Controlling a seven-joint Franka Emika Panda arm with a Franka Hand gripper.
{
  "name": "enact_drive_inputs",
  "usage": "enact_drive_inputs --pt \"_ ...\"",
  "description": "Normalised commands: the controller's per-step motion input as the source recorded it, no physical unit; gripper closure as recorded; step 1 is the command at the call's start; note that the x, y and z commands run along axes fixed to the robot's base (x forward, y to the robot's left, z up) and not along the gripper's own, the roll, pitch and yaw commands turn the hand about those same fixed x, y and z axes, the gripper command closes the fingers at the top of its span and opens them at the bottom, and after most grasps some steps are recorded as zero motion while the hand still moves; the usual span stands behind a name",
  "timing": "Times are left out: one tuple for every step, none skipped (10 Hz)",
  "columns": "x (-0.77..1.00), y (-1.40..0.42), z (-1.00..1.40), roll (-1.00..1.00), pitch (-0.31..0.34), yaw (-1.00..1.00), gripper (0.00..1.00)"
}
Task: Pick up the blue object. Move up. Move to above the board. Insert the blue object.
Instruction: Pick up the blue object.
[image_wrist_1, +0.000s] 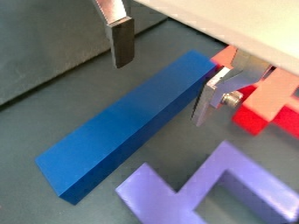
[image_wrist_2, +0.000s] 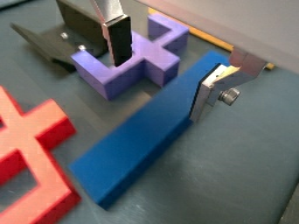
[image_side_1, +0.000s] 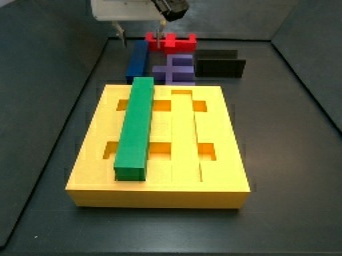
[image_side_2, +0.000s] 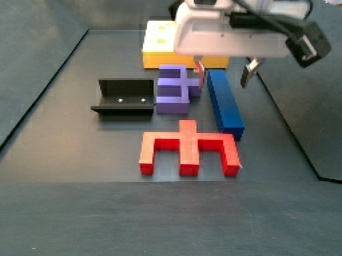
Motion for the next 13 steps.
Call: enact_drive_inputs --pt "-0.12 -0.11 -0.57 0.03 -0.096 0.01 0.0" --pt "-0.24 -0.13 -0.35 0.03 -0.084 0.04 0.0" --pt "-0.23 0.0 -0.24 0.03 -0.054 0.08 0.0" --pt "-0.12 0.12 -0.12 0.0 -0.019 0.11 0.0" --pt "-0.1 0.1 -0.04 0.0 0.0 0.13 0.0" --pt "-0.02 0.0 -0.09 0.06 0.0 0.13 0.0" --pt "0.0 0.0 -0.16 0.11 0.0 0.1 0.0" --pt "0.0 -0.05 -0.26 0.08 0.0 0.05 0.0" --pt "-0.01 -0.04 -0.26 0.09 0.0 0.02 0.0" --pt "-0.03 0.0 -0.15 0.06 0.0 0.0 0.0" --pt "-0.05 0.0 -0.06 0.02 0.0 0.0 0.0" --pt "0.0 0.0 0.0 0.0 0.0 0.0 0.0" --pt "0.0 0.0 0.0 0.0 0.0 0.0 1.0"
